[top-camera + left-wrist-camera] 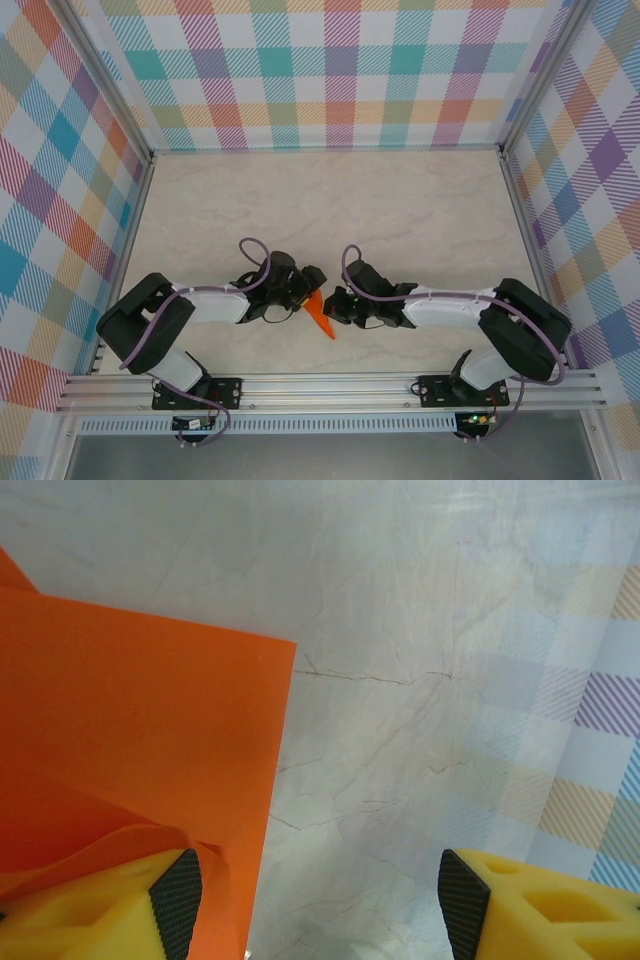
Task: Fold a paper plane with a square sheet of paper (pick it up from the middle)
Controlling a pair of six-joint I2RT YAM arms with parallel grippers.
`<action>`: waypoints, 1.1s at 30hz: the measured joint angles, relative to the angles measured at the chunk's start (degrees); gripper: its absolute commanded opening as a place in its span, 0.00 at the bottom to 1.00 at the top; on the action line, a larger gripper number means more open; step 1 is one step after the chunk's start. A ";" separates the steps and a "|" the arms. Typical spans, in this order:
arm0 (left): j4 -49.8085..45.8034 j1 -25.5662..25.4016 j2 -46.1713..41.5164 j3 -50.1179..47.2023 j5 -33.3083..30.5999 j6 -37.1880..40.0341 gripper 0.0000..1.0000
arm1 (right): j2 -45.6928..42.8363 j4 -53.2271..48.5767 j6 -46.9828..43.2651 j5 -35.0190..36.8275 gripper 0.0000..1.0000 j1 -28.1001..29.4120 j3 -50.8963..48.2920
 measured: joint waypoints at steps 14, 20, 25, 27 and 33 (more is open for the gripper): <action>-1.31 -1.27 -3.04 -2.16 -4.28 -4.13 0.67 | 9.25 7.02 8.37 2.82 0.02 2.71 2.05; -1.81 -1.27 -3.56 -2.23 -4.50 -3.98 0.68 | 9.38 5.09 8.70 3.61 0.01 3.32 2.27; -4.35 -1.27 -5.29 -2.19 -4.46 -1.57 0.71 | 9.90 4.59 9.18 3.72 0.00 3.32 2.08; -6.16 -1.25 -6.69 -1.99 -4.42 0.66 0.73 | 9.90 4.63 9.25 3.72 0.00 3.32 2.01; -12.17 0.42 -14.08 0.07 -1.55 10.27 0.74 | 10.08 1.64 8.55 3.39 0.00 3.15 3.34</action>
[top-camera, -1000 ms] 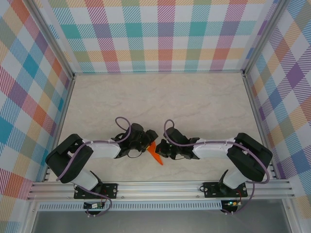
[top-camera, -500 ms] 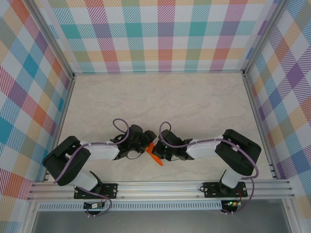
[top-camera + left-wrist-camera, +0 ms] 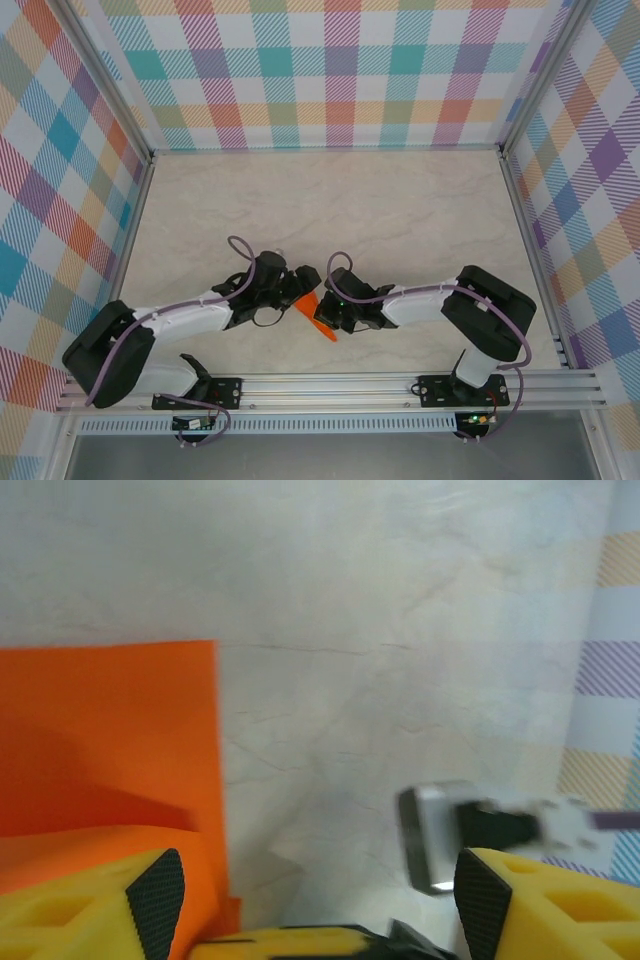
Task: Fold a paper plane with a square sheet of paper (pick it up from the middle)
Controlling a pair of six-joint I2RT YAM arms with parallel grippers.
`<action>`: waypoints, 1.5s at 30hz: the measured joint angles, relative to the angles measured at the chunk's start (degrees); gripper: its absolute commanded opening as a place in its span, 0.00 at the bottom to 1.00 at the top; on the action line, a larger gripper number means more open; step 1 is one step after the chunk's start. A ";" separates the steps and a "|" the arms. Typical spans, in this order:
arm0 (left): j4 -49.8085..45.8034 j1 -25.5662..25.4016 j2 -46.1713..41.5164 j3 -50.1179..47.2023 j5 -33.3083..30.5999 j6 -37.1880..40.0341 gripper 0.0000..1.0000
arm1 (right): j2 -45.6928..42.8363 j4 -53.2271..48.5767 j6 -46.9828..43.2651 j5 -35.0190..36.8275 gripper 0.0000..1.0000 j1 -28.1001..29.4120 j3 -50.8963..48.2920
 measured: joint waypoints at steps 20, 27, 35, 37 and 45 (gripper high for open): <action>-0.96 1.77 2.32 -1.70 5.73 11.82 0.52 | 1.95 -2.19 -0.17 -2.73 0.00 -0.59 2.58; 0.55 1.90 1.25 -4.44 6.19 12.90 0.52 | 1.97 -2.23 -0.17 -2.93 0.00 -0.68 2.62; 0.37 4.24 1.29 -5.03 5.73 14.86 0.51 | 2.29 -3.65 -0.24 -3.32 0.00 -0.81 3.50; 0.63 5.03 2.56 -5.03 5.70 15.26 0.51 | 2.34 -3.89 -0.24 -3.34 0.00 -0.83 3.63; 2.29 7.37 7.04 -3.98 6.69 15.93 0.51 | 2.71 -4.50 -0.57 -3.67 0.00 -0.85 4.22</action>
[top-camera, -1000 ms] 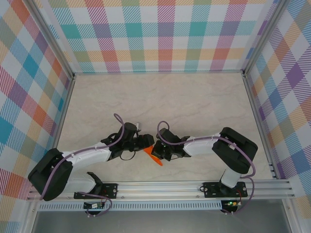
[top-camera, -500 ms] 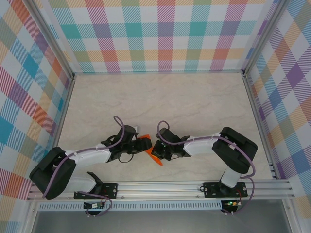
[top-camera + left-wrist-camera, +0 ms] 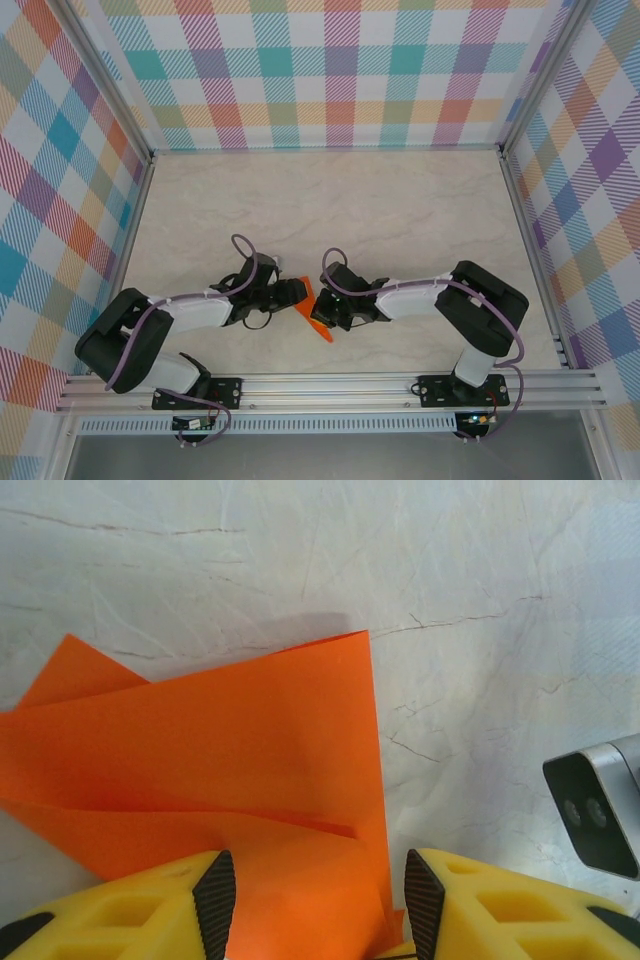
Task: Fold a paper plane with a square sheet of paper (pick it up from the middle)
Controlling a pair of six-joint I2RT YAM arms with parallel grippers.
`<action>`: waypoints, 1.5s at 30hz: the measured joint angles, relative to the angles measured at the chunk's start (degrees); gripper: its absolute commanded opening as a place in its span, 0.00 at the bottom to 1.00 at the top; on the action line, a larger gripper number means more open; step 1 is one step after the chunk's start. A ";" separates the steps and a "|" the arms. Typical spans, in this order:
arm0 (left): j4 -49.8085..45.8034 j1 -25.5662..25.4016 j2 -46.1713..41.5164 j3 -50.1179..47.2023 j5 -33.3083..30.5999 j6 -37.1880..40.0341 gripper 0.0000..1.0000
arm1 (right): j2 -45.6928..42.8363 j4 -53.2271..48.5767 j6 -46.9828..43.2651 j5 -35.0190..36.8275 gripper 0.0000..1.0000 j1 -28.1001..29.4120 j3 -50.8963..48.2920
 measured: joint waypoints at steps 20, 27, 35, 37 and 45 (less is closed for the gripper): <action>-2.99 14.49 3.78 4.20 5.99 6.29 0.52 | 0.90 -2.03 -7.50 -3.15 0.00 -1.42 1.40; -8.55 16.26 -2.75 4.61 6.67 7.17 0.56 | 1.25 -3.32 -8.31 -4.04 0.00 -1.79 2.25; -10.93 11.10 -12.28 4.96 7.61 5.14 0.56 | 1.49 -5.22 -8.33 -3.78 0.00 -1.77 3.39; -10.60 8.66 -11.89 4.72 7.58 3.91 0.56 | 1.49 -5.25 -8.33 -3.76 0.00 -1.77 3.39; -5.66 0.92 -3.28 3.74 6.32 -0.33 0.56 | 1.38 -4.85 -8.28 -3.76 0.00 -1.77 3.15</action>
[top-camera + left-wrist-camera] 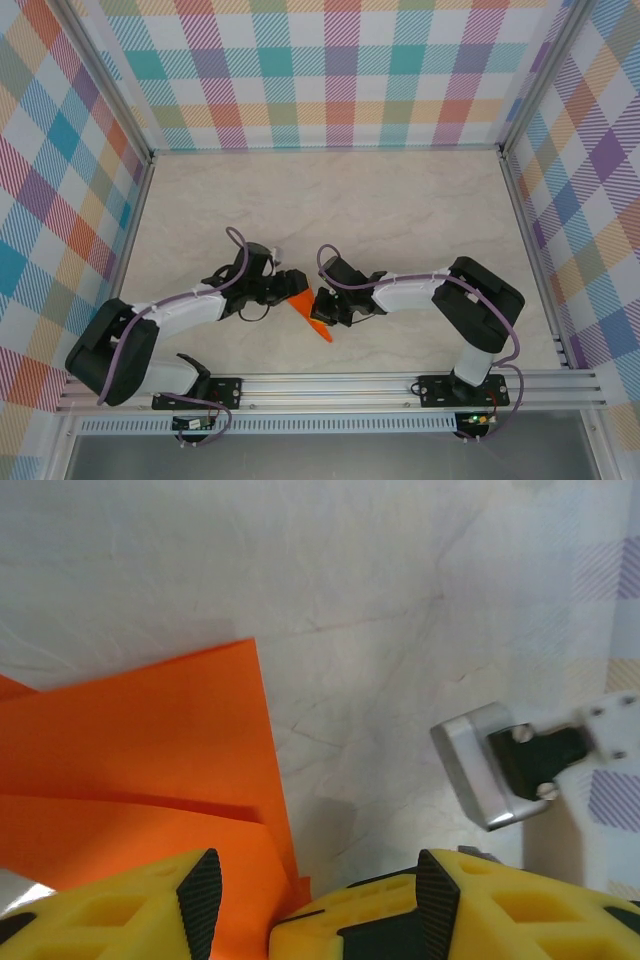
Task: Fold a paper plane with a square sheet of paper (pick it up from the middle)
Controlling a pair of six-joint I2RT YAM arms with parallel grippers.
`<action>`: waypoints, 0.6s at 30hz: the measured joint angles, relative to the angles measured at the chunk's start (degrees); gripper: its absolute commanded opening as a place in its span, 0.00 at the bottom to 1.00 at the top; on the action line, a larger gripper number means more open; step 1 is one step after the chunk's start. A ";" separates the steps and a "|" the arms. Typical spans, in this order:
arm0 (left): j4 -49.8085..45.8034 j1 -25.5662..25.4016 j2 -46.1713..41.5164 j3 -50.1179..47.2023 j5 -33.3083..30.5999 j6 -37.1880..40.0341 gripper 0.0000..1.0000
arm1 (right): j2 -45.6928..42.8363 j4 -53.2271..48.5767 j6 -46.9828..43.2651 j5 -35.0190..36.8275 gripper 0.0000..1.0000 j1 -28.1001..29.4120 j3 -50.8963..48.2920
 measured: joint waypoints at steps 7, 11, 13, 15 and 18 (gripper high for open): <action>2.10 -1.01 6.54 0.72 -2.51 -2.36 0.55 | -1.31 2.08 0.00 1.53 0.03 0.37 -1.88; 2.64 -1.07 7.78 1.49 -3.32 -3.06 0.55 | -1.44 2.03 0.00 1.90 0.02 0.37 -1.90; 2.62 -1.07 7.80 1.53 -3.43 -3.02 0.55 | -1.57 2.23 -0.02 1.92 0.04 0.37 -2.08; 2.43 -1.07 7.74 1.60 -3.39 -2.86 0.56 | -2.25 2.95 -0.15 2.16 0.07 0.37 -2.97; 0.76 -1.07 7.28 2.36 -3.63 -1.64 0.62 | -5.66 1.95 -0.92 3.32 0.19 0.37 -5.42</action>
